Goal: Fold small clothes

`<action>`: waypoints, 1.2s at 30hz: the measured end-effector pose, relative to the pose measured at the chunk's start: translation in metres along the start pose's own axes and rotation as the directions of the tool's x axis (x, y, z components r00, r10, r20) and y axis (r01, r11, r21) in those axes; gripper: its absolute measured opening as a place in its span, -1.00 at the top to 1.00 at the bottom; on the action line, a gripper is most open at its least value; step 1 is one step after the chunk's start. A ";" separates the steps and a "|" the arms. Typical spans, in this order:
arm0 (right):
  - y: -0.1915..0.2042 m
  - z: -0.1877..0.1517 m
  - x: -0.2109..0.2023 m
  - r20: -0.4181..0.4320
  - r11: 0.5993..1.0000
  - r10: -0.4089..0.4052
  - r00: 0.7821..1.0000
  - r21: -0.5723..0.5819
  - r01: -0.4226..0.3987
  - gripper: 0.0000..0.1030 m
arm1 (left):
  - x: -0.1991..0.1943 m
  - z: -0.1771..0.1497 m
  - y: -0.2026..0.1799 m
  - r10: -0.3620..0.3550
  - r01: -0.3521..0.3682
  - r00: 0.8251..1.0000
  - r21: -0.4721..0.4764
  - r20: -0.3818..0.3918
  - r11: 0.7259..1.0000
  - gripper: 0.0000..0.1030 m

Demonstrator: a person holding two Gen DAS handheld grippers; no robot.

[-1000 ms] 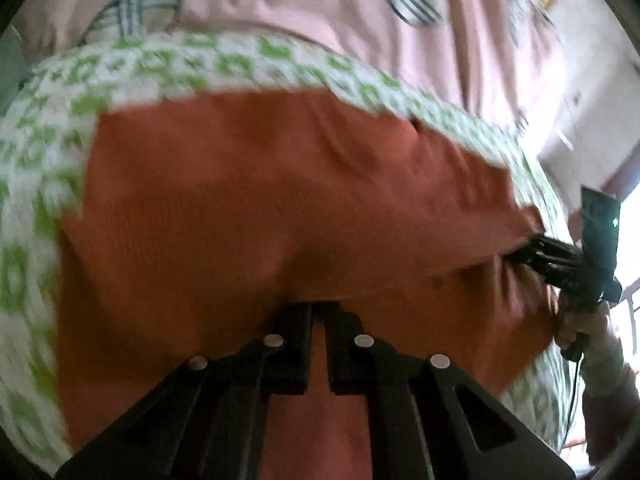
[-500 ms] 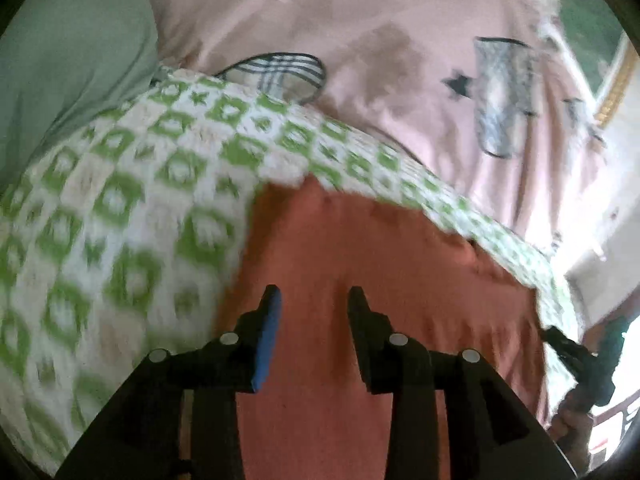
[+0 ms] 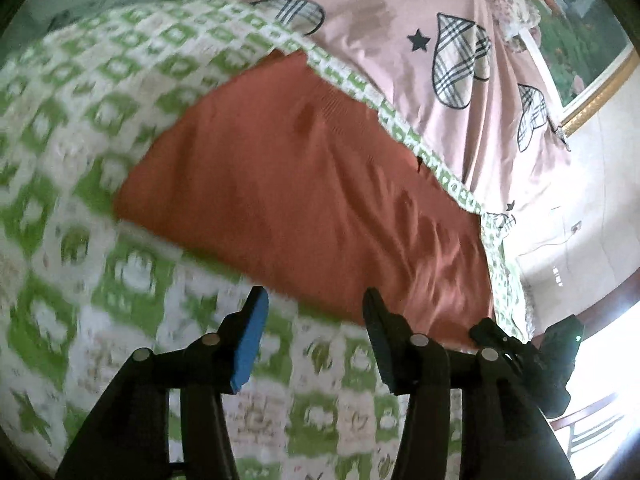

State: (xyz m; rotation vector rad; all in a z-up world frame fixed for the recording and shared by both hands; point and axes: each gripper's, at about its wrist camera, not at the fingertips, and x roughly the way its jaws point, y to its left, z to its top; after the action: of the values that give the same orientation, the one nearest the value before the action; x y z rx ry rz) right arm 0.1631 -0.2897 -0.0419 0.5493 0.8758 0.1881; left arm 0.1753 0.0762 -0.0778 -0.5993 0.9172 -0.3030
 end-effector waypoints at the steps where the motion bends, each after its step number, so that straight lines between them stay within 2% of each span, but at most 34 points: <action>1: 0.001 -0.002 -0.001 -0.004 1.000 0.001 1.000 0.000 -0.001 0.12 | 0.001 -0.003 0.003 0.000 0.000 1.000 -0.011 -0.006 1.000 0.03; 8: 0.008 -0.020 -0.007 -0.034 1.000 0.011 0.999 -0.003 -0.011 0.10 | 0.009 0.003 0.020 -0.036 0.037 0.999 -0.114 0.010 0.993 -0.04; 15: 0.012 -0.013 -0.010 -0.022 1.000 0.020 1.000 -0.005 -0.020 0.08 | 0.023 0.025 0.037 -0.035 0.049 0.997 -0.210 0.070 0.976 -0.04; 18: 0.012 -0.007 -0.009 -0.015 1.000 0.020 1.000 -0.009 -0.020 0.06 | 0.028 0.038 0.047 -0.019 0.044 0.995 -0.249 0.102 0.968 0.09; 20: 0.011 -0.001 -0.006 -0.011 1.000 0.020 1.000 -0.015 -0.020 0.05 | 0.031 0.045 0.056 -0.008 0.041 0.993 -0.278 0.118 0.960 0.30; 23: 0.003 0.014 0.001 0.006 1.000 -0.003 1.000 -0.021 0.003 0.04 | 0.033 0.051 0.059 -0.008 0.045 0.992 -0.288 0.127 0.956 0.43; 24: -0.002 0.022 0.004 0.010 1.000 -0.019 1.000 -0.015 0.019 0.04 | 0.033 0.053 0.058 0.002 0.035 0.991 -0.280 0.131 0.959 0.48; 26: -0.011 0.036 0.010 0.020 1.000 -0.027 0.999 -0.004 0.027 0.04 | 0.030 0.055 0.054 0.009 0.027 0.990 -0.254 0.140 0.967 0.73; 30: -0.020 0.055 0.017 0.011 1.000 -0.019 1.000 0.006 0.019 0.04 | 0.014 0.060 0.028 0.019 0.011 0.982 -0.161 0.186 0.987 0.83; 33: -0.023 0.063 0.019 0.000 1.000 0.004 1.000 0.008 -0.004 0.04 | 0.006 0.065 -0.015 0.011 -0.008 0.977 -0.014 0.211 1.000 0.84; 36: -0.026 0.068 0.017 -0.005 0.998 0.045 0.999 0.040 -0.045 0.04 | 0.011 0.062 -0.067 -0.005 -0.028 0.978 0.157 0.208 0.987 0.84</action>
State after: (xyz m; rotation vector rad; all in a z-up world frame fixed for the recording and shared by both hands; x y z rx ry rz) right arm 0.2250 -0.3314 -0.0324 0.6063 0.8748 0.2139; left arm 0.2326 0.0392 -0.0154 -0.4682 0.6880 -0.2939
